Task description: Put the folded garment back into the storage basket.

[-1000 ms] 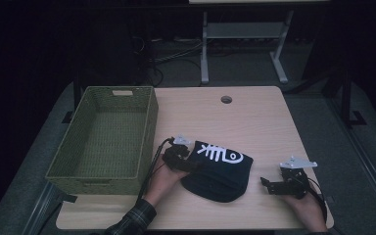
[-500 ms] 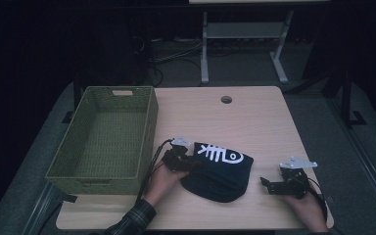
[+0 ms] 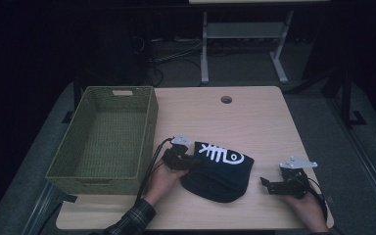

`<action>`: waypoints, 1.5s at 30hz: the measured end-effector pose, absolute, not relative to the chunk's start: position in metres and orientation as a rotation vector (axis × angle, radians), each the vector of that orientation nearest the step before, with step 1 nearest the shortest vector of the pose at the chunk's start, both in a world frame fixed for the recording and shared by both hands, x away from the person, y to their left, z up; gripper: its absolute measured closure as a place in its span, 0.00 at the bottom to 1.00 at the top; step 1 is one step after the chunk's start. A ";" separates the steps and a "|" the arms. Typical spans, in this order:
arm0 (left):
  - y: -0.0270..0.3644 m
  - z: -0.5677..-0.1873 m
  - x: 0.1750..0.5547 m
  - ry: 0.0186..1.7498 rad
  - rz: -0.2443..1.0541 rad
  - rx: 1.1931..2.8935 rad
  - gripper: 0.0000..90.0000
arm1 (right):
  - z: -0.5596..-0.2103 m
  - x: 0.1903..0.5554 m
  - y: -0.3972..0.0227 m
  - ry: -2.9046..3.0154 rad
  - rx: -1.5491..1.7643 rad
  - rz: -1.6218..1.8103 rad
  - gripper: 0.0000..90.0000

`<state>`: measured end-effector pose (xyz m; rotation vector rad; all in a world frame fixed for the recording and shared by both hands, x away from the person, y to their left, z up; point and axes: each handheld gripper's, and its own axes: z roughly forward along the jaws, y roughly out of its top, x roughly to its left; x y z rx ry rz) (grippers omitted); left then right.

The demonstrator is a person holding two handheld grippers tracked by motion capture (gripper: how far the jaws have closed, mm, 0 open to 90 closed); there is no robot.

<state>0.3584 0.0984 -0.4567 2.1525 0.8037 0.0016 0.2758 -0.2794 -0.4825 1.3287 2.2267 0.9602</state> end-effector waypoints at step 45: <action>0.168 -0.310 0.347 0.698 0.149 1.989 0.82 | -0.482 0.276 -0.279 2.226 1.329 0.962 0.11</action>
